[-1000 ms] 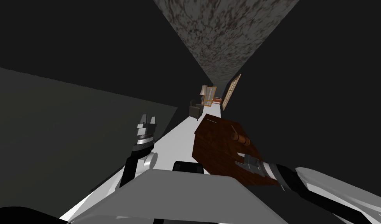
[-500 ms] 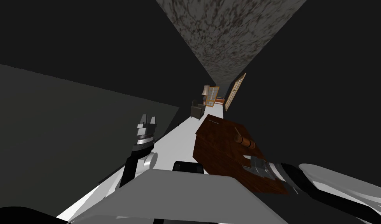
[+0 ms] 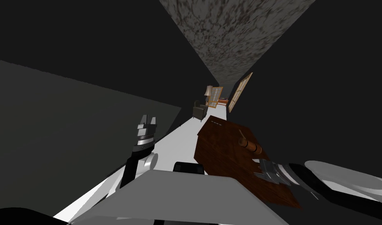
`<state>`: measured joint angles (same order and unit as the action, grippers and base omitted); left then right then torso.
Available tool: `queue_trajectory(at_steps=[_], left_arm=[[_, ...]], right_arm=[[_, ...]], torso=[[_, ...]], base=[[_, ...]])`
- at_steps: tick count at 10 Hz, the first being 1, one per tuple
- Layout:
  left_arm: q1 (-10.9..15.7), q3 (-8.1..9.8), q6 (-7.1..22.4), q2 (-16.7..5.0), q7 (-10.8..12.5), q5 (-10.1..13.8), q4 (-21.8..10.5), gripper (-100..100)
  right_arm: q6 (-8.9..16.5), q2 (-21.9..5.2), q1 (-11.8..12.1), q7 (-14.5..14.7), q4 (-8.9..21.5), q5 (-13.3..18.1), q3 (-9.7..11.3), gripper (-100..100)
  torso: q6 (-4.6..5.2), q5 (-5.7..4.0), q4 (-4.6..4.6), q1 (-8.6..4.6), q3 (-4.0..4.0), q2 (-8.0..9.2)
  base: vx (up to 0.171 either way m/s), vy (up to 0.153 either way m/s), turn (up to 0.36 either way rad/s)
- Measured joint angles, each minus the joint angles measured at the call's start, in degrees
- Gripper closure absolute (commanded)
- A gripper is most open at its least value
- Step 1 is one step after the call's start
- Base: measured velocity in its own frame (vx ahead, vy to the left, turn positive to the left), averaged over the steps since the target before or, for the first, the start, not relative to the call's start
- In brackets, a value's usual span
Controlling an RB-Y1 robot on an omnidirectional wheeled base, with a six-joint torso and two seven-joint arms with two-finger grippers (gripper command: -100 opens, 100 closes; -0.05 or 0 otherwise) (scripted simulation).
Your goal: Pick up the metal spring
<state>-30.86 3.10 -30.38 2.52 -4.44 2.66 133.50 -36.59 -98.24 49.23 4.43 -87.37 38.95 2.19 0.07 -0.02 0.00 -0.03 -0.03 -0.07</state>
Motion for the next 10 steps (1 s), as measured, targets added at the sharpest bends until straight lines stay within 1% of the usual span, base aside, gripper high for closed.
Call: queue_trajectory(at_steps=[1,2,3,4,5,6,7,8,9,10], left_arm=[[0.0,0.0,0.0,0.0,0.0,0.0,0.0,0],[0.0,0.0,0.0,0.0,0.0,0.0,0.0,0],[0.0,0.0,0.0,0.0,0.0,0.0,0.0,0],[0.0,0.0,0.0,0.0,0.0,0.0,0.0,0],[0.0,0.0,0.0,0.0,0.0,0.0,0.0,0],[0.0,0.0,0.0,0.0,0.0,0.0,0.0,0],[0.0,0.0,0.0,0.0,0.0,0.0,0.0,0],[0.0,0.0,0.0,0.0,0.0,0.0,0.0,0],[0.0,0.0,0.0,0.0,0.0,0.0,0.0,0],[0.0,0.0,0.0,0.0,0.0,0.0,0.0,0]], right_arm=[[0.46,-1.85,0.67,-0.19,0.34,0.8,0.8,-100],[0.74,-4.18,4.49,0.49,0.96,0.26,-0.95,-100],[0.42,-4.72,3.4,0.59,1.96,1.09,0.26,-100],[0.12,-4.85,1.76,0.15,2.4,1.77,1.73,-100],[0.51,-7.03,5.18,0.81,2.89,1.12,0.9,-100],[-0.1,-7.03,1.45,0.12,4.11,3.37,3.96,-100],[-0.08,-8.44,2.72,0.02,4.43,3.05,4.29,-100],[0.63,-10.87,6.71,1.93,5.19,0.53,3.61,-100],[0.53,-10.77,5.64,1.85,5.7,1.48,4.96,-100],[0.23,-10.34,4.2,0.84,5.78,3.19,5.91,-100]], torso=[[-0.01,-0.01,0.0,0.0,-0.01,-0.01],[0.01,0.0,0.0,-0.01,0.01,0.03],[0.03,-0.02,0.02,-0.01,0.03,0.05],[0.03,-0.01,0.02,0.01,0.04,0.06],[0.0,0.0,0.01,0.0,0.03,0.06],[0.03,-0.02,0.02,-0.03,0.05,0.08],[0.03,-0.01,0.02,-0.01,0.04,0.07],[0.03,-0.01,0.02,-0.03,0.05,0.09],[0.04,-0.03,0.03,-0.02,0.06,0.09],[0.04,-0.02,0.03,0.01,0.05,0.08]], base=[[-0.004,-0.012,0.098],[-0.007,-0.009,0.032],[0.0,0.0,0.0],[-0.008,-0.006,0.108],[-0.012,-0.014,0.059],[-0.007,-0.008,0.023],[-0.013,-0.016,0.05],[-0.009,-0.011,0.032],[0.0,0.0,0.0],[0.0,0.0,0.0]])
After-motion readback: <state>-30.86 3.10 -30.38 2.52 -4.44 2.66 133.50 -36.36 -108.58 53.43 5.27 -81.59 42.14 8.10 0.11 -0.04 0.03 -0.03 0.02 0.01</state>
